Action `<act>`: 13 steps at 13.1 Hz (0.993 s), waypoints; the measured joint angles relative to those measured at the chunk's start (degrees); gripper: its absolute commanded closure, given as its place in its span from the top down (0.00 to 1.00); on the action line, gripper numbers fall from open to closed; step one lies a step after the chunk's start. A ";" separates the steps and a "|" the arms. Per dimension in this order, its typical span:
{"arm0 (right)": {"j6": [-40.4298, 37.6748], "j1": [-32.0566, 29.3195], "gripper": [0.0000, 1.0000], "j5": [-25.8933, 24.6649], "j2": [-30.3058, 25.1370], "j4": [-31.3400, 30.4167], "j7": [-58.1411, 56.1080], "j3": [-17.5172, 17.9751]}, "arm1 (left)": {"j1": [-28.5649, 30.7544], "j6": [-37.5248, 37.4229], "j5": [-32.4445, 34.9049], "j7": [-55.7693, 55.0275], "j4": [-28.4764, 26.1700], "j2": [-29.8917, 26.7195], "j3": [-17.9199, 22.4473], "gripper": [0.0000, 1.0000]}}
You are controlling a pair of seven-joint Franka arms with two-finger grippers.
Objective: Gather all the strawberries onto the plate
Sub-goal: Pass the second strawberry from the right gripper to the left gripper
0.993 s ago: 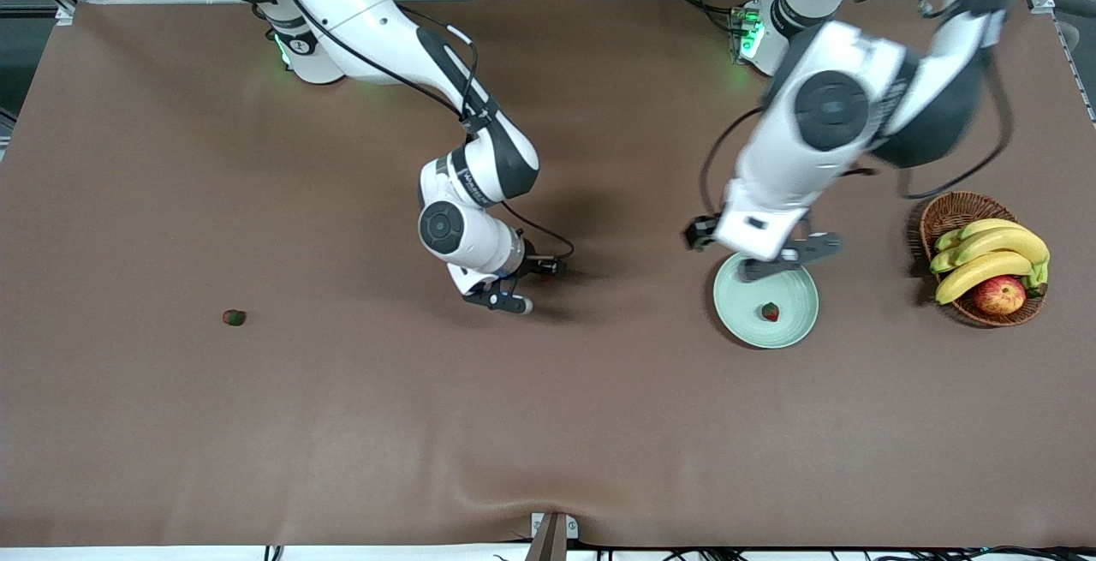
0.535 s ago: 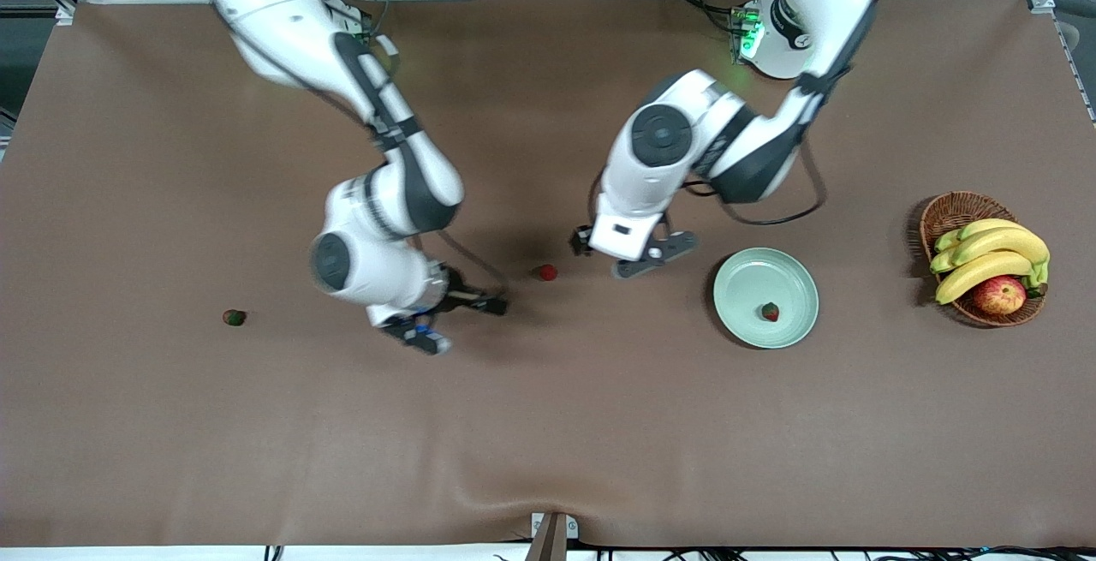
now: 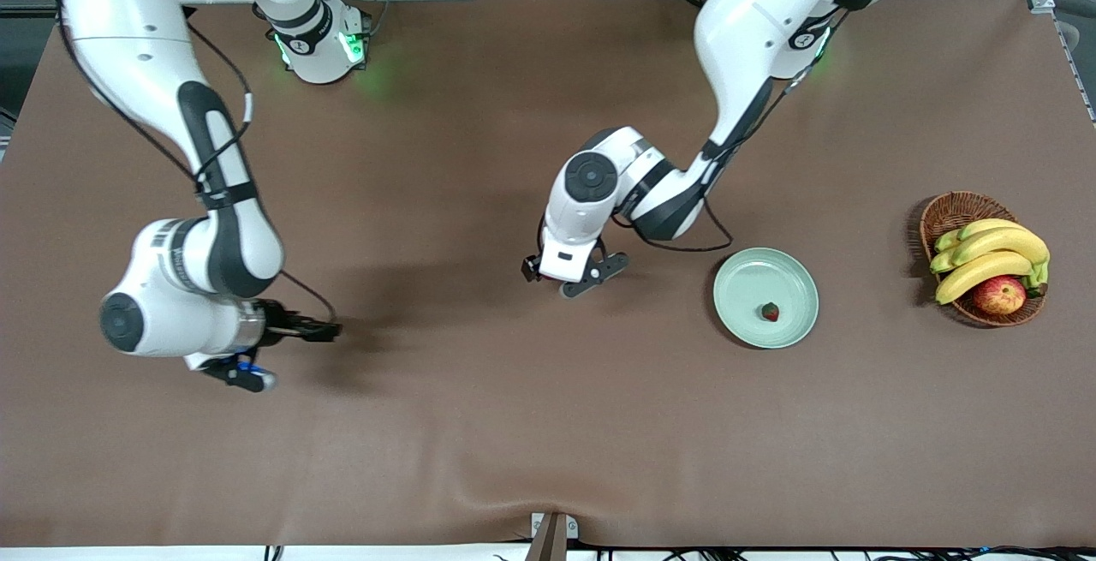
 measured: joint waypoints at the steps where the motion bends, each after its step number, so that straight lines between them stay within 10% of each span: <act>1: 0.30 -1.48 1.00 -2.06 0.03 -0.19 -4.68 0.04 | -0.92 0.60 0.00 -0.40 0.68 1.17 0.64 0.80; 6: 4.54 -7.62 1.00 -7.90 1.79 -1.27 -21.84 0.13 | -1.46 1.67 0.00 -0.60 1.54 3.01 0.92 0.74; 9: 7.59 -8.92 1.00 -10.43 3.61 -1.84 -24.58 0.16 | -1.48 1.67 0.00 -0.57 1.54 3.39 0.93 0.42; 11: 7.92 -9.14 1.00 -10.74 4.09 -1.84 -25.63 0.16 | -1.48 1.67 0.00 -0.51 1.54 3.44 0.94 0.02; 13: 8.02 -9.52 1.00 -11.00 4.31 -1.93 -25.91 0.15 | -1.46 1.66 0.00 -0.43 1.58 3.43 1.00 0.00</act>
